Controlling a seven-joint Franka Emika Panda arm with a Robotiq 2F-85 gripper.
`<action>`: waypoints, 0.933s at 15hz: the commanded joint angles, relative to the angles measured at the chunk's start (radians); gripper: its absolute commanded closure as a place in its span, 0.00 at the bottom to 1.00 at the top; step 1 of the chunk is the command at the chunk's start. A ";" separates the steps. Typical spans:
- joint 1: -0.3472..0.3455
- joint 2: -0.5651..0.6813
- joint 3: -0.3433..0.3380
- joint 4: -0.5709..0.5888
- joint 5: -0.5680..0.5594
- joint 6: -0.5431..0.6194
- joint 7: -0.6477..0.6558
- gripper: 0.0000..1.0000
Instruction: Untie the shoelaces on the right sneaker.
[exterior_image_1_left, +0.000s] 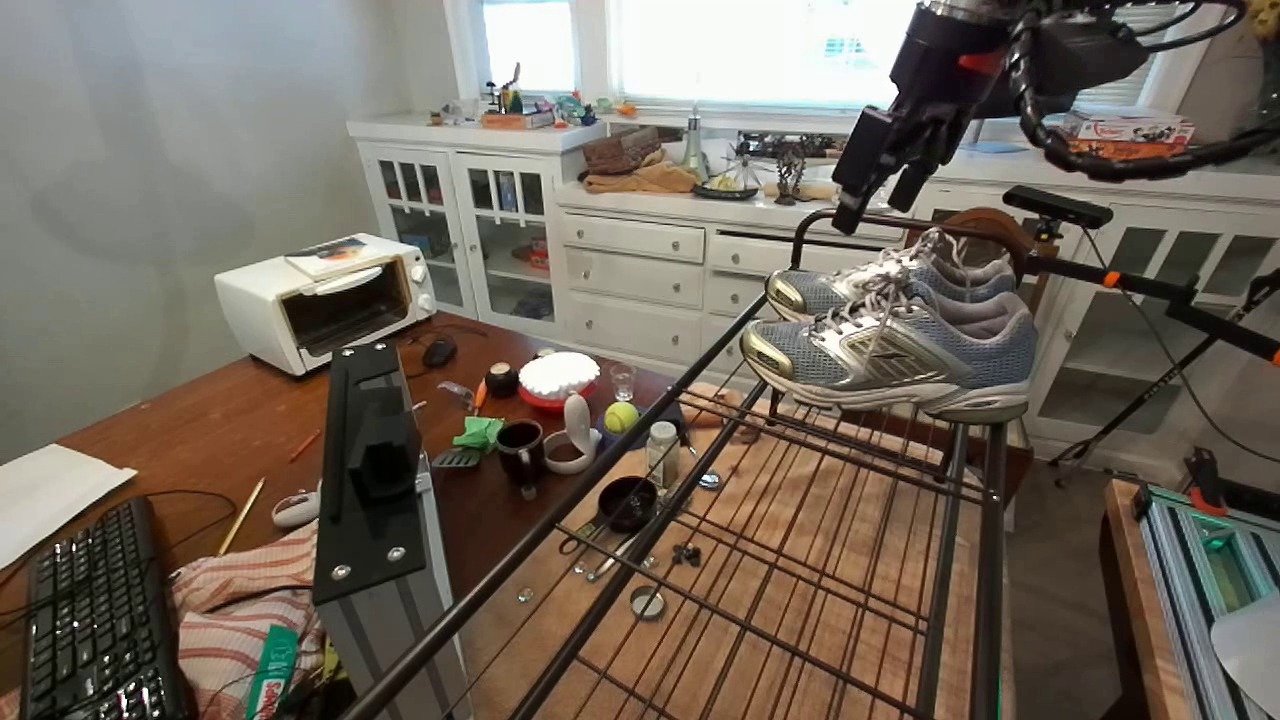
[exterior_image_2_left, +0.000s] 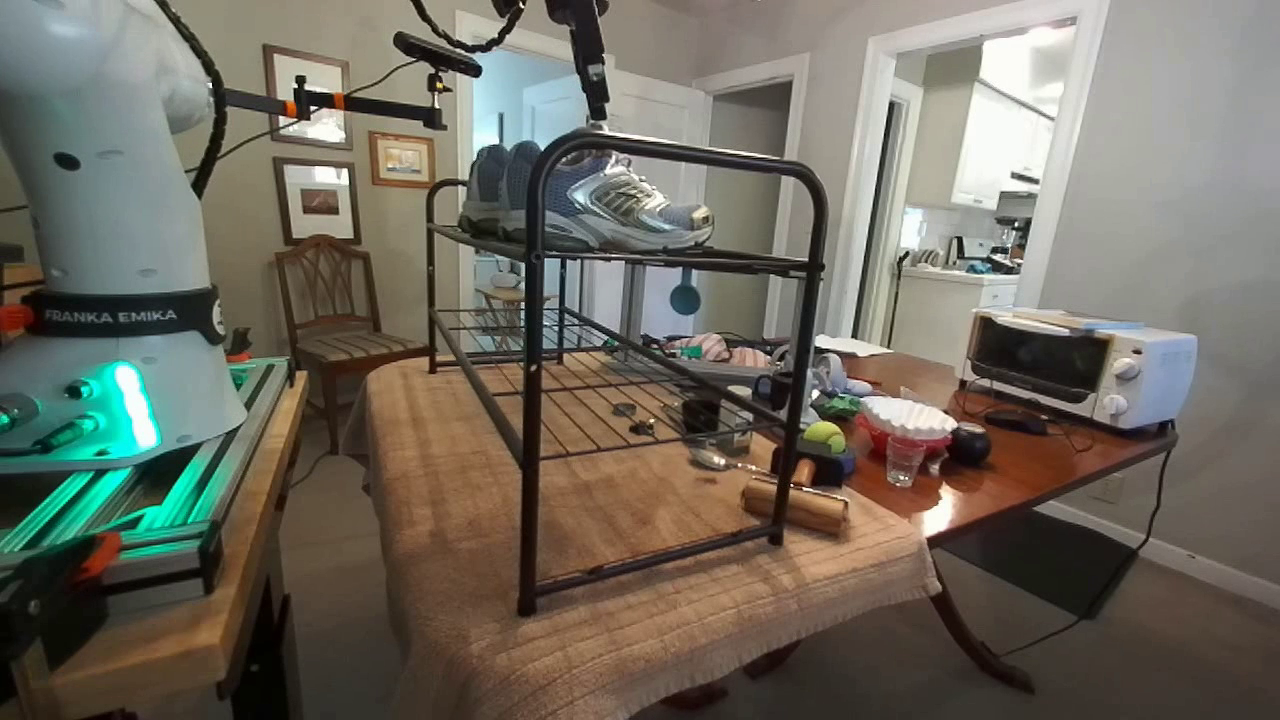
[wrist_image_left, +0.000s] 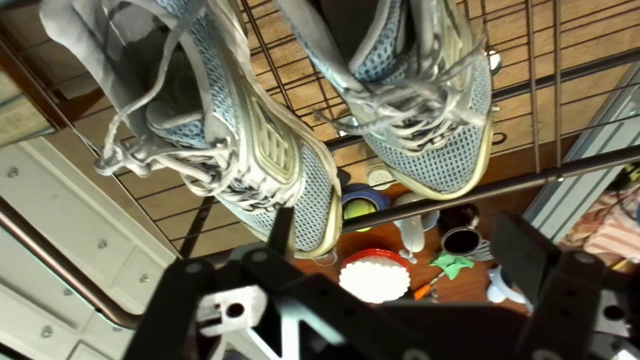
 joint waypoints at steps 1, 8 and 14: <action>-0.061 0.037 0.044 0.031 -0.059 -0.063 0.184 0.00; -0.088 0.058 0.016 0.084 -0.078 -0.175 0.371 0.00; -0.068 0.034 -0.030 0.080 -0.114 -0.204 0.294 0.00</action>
